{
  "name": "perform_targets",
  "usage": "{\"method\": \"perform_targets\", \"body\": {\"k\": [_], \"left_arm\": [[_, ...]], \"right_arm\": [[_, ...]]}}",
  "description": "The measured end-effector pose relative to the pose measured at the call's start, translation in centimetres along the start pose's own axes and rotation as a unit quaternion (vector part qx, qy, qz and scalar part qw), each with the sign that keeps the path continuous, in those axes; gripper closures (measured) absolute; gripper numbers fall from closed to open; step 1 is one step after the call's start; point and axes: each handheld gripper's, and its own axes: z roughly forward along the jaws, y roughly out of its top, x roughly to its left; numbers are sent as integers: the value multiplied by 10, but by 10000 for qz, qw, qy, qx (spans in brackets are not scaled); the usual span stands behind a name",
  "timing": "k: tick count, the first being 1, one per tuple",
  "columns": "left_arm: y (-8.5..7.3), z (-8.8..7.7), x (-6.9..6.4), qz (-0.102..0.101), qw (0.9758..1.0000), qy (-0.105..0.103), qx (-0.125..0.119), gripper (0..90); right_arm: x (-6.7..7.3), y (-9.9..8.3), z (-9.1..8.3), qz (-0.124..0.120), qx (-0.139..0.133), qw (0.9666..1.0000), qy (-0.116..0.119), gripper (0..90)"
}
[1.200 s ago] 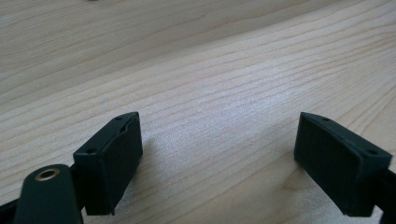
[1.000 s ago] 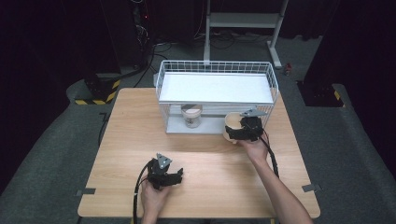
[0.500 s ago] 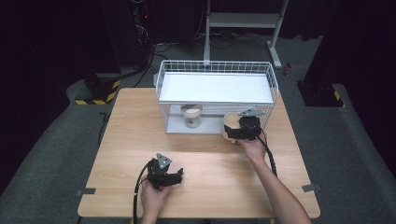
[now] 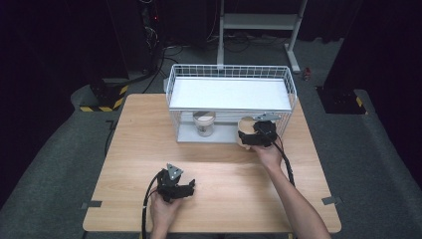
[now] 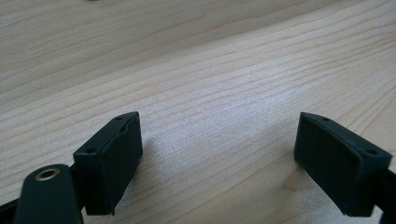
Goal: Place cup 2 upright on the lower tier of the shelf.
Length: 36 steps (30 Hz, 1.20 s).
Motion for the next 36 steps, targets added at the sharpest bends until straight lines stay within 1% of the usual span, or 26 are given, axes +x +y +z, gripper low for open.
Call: {"method": "perform_targets", "body": {"k": [2, 15, 23, 29, 36], "left_arm": [[0, 0, 0, -3, 10000, 0, -2, 159], [0, 0, 0, -1, 10000, 0, 0, 159], [0, 0, 0, -3, 10000, 0, -1, 159], [0, 0, 0, -3, 10000, 0, -1, 159], [0, 0, 0, -3, 10000, 0, -2, 159]], "right_arm": [[-1, 0, 1, -23, -18, 10000, -4, 100], [-3, 0, 5, 51, -164, 9998, -22, 99], [-5, -2, 6, 5, -226, 9997, 22, 95], [-7, -2, 6, 85, -211, 9997, 79, 86], [-6, -2, 4, 130, -201, 9997, 64, 84]]}}
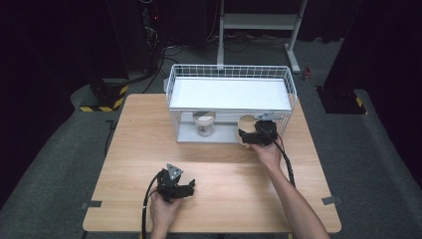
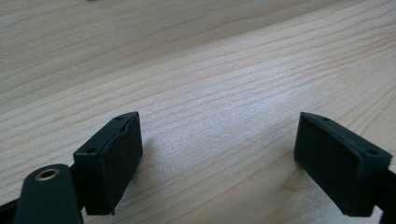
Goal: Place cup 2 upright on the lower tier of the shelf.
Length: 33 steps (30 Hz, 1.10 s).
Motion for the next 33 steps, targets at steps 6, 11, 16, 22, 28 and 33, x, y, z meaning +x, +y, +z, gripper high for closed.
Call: {"method": "perform_targets", "body": {"k": [6, 11, 16, 22, 28, 33], "left_arm": [[0, 0, 0, 3, 10000, 0, 2, 159], [0, 0, 0, 2, 10000, 0, 1, 159], [0, 0, 0, 2, 10000, 0, 2, 159], [0, 0, 0, 2, 10000, -1, 2, 159], [0, 0, 0, 3, 10000, 1, 1, 159], [0, 0, 0, 3, 10000, 0, 3, 159]], "right_arm": [[0, 0, -4, 8, 8, 10000, 12, 84], [1, 2, -8, 4, 9, 10000, 17, 84], [2, 2, -13, -4, -29, 10000, -30, 84], [4, -2, -17, -31, -53, 10000, -77, 84], [6, -6, -24, -16, -108, 9999, -76, 85], [9, -13, -28, -27, -72, 9999, -96, 86]]}}
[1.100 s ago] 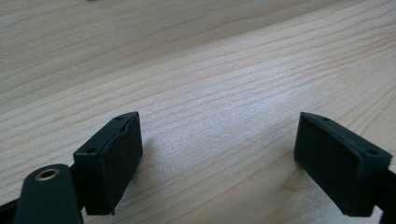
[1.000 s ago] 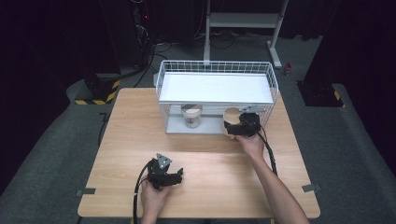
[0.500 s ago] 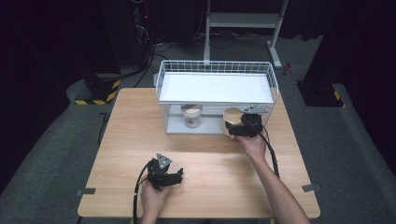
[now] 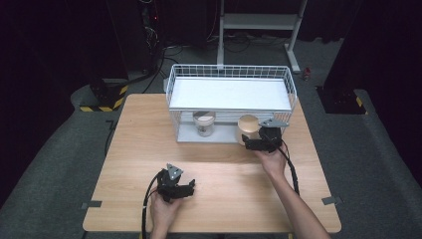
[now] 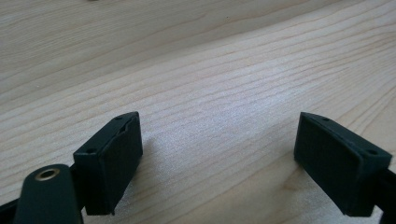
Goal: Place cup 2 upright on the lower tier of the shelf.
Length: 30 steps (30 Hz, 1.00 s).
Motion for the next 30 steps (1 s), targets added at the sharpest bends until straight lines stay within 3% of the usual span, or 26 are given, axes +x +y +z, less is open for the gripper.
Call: {"method": "perform_targets", "body": {"k": [12, 19, 30], "left_arm": [[0, 0, 0, -2, 10000, 0, -2, 159], [0, 0, 0, -1, 10000, 0, -2, 159], [0, 0, 0, -2, 10000, 0, -2, 159]], "right_arm": [[7, -16, 3, 49, 197, 9997, -166, 140], [8, -19, 8, 37, 269, 9991, -333, 192], [8, -15, 14, 62, 222, 9990, -379, 266]]}}
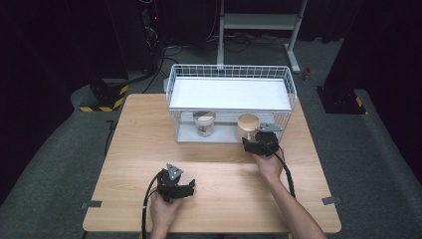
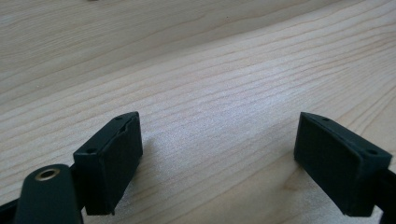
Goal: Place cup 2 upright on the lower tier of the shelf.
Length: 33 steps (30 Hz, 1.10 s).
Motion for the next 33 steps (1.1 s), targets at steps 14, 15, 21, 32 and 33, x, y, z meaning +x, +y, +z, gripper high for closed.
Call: {"method": "perform_targets", "body": {"k": [14, 15, 21, 32, 33], "left_arm": [[0, 0, 0, 0, 10000, 0, 0, 159], [0, 0, 0, 1, 10000, 1, 1, 159], [0, 0, 0, 2, 10000, 1, 2, 159], [0, 0, 0, 1, 10000, 1, 1, 159], [0, 0, 0, 0, 10000, 0, 1, 159]], "right_arm": [[-7, -1, 9, 117, -68, 9999, -20, 360], [-8, -1, 10, 135, -50, 9999, -15, 361], [-10, 4, 18, 219, 82, 9997, -12, 363], [-14, 4, 25, 235, 70, 9997, -76, 425], [-14, 4, 26, 249, 69, 9996, -86, 430]]}}
